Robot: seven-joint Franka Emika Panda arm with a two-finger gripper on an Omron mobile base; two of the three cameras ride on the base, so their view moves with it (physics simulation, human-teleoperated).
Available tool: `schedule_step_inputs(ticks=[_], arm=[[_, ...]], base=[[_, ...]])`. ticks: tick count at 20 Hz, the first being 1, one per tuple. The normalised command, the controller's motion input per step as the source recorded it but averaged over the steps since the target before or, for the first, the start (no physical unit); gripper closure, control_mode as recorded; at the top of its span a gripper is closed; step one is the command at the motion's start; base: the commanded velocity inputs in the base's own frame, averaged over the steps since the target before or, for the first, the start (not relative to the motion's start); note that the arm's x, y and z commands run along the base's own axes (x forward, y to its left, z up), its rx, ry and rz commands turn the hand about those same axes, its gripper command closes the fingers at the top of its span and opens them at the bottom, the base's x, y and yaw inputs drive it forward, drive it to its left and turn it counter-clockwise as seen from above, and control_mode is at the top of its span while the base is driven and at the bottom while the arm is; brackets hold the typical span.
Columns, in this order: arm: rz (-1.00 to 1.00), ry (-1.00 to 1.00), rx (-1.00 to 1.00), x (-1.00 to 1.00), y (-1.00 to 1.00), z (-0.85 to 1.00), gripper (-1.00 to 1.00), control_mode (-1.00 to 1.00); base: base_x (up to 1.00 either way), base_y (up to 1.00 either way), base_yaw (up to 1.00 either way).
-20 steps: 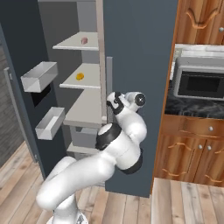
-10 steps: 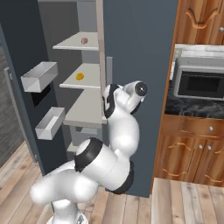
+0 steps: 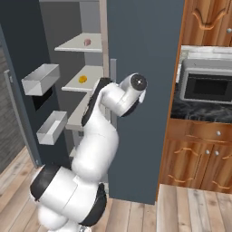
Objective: There's a steak in the fridge that needs to be moved to the freezer for freezing. Pick up the steak from the fridge, place it on any shelf in the freezer, and close the fridge and freezer doors when done.
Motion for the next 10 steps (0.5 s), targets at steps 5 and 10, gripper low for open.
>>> schedule_step_inputs(ticks=[5,10], arm=[[0.00,0.00,0.00,-1.00,0.66,0.34,-1.00,-1.00],[0.01,0.00,0.00,-1.00,0.83,0.31,-1.00,-1.00]], base=[[0.00,0.00,0.00],[0.00,0.00,0.00]])
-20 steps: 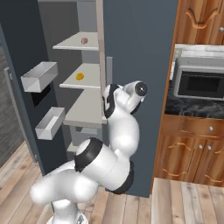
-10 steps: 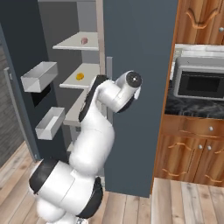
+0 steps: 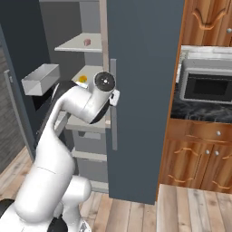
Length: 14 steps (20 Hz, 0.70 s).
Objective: There's a steak in the fridge that needs to be moved to the freezer for freezing. Pick up the steak from the fridge, place it on any shelf in the freezer, and close the fridge and freezer doors when done.
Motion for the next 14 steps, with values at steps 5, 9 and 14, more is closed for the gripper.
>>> schedule_step_inputs(ticks=[5,9,14], arm=[[0.00,0.00,0.00,-1.00,0.99,0.29,-1.00,-1.00],[0.02,0.00,-0.01,-1.00,1.00,0.20,-1.00,-1.00],[0.01,0.00,-0.03,-1.00,1.00,0.12,-1.00,-1.00]], base=[[0.00,0.00,0.00],[0.00,0.00,0.00],[0.00,0.00,0.00]])
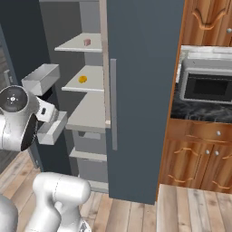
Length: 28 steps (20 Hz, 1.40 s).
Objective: There's a steak in the fridge that needs to be moved to the freezer for freezing. Pick up the steak from the fridge, place it on any shelf in the freezer, and close the fridge and freezer doors when done.
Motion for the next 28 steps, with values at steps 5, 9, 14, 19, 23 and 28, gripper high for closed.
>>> schedule_step_inputs(ticks=[5,9,14,19,23,28], arm=[[0.00,-0.01,0.00,-0.59,1.00,0.00,-1.00,-1.00],[0.00,-0.05,0.00,-0.24,1.00,0.00,-1.00,-1.00],[0.00,-0.06,0.00,-0.08,1.00,-0.01,-1.00,-1.00],[-0.05,-0.10,0.00,0.20,1.00,-0.15,-1.00,-1.00],[-0.07,-0.12,0.00,0.24,0.93,-0.19,-1.00,-1.00],[-0.01,-0.17,0.00,0.33,0.59,-0.27,-1.00,-1.00]], base=[[0.00,0.00,0.00],[0.00,0.00,0.00],[0.00,0.00,0.00],[0.00,0.00,0.00],[0.00,0.00,0.00],[0.00,0.00,0.00]])
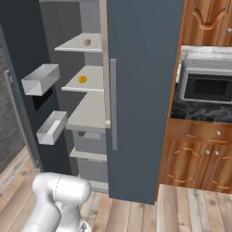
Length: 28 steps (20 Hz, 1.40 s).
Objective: There's a steak in the fridge that needs to be moved to the freezer for freezing. Pick up the steak from the fridge, place it on any shelf in the freezer, and close the fridge and freezer doors when done.
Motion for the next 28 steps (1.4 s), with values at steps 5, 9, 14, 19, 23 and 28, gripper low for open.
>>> schedule_step_inputs(ticks=[5,9,14,19,23,28], arm=[[-0.04,-0.14,-0.01,0.67,0.02,-0.34,-1.00,-1.00],[-0.17,-0.16,-0.02,0.38,0.18,-0.33,-1.00,-1.00],[-0.28,-0.17,0.00,0.01,0.53,-0.29,-1.00,-1.00],[-0.27,-0.11,0.00,0.15,0.32,-0.23,-1.00,-1.00],[-0.16,0.00,0.06,0.19,0.01,-0.04,-1.00,-1.00],[-0.03,0.07,0.07,0.55,-0.05,-0.07,-1.00,-1.00]], base=[[0.00,0.00,0.00],[0.00,0.00,0.00],[0.00,0.00,0.00],[0.00,0.00,0.00],[0.00,0.00,0.00],[0.00,0.00,0.00]])
